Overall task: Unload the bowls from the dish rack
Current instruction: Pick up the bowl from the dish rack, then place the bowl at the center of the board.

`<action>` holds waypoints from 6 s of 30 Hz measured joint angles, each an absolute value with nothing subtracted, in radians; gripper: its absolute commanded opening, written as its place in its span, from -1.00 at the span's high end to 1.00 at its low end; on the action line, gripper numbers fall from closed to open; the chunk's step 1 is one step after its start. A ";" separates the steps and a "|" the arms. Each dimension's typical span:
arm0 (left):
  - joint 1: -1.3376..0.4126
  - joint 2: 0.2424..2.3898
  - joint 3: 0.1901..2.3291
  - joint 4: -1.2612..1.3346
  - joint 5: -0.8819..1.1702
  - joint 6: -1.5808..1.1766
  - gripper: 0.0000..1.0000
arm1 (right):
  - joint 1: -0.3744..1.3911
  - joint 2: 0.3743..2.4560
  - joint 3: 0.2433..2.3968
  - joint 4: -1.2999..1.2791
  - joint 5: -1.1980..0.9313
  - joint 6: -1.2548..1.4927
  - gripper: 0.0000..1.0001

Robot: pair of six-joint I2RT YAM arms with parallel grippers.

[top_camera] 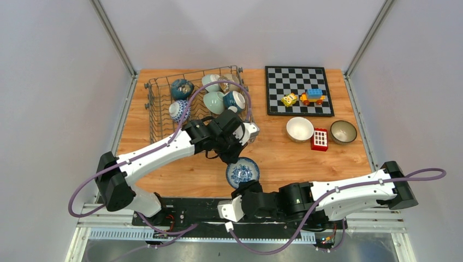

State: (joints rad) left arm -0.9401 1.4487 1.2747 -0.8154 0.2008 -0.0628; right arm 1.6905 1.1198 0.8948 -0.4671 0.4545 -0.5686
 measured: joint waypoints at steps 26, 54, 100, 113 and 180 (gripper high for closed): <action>-0.685 1.158 1.085 -0.636 0.012 -0.458 1.00 | 1.500 1.121 1.325 -0.551 0.625 0.149 -0.48; -0.738 0.984 0.950 -0.774 -0.312 -1.033 1.00 | 1.044 1.348 1.246 -0.488 0.272 0.699 0.04; -0.756 0.934 0.948 -0.680 -0.268 -0.840 0.17 | 1.010 1.487 1.332 -0.587 0.179 0.589 1.00; -0.757 0.983 0.922 -0.688 -0.184 -0.781 0.77 | 1.010 1.487 1.333 -0.602 0.174 0.587 1.00; -0.770 0.547 0.447 -1.072 -0.458 -1.320 0.27 | 1.013 0.926 0.685 -0.366 0.073 0.538 -0.22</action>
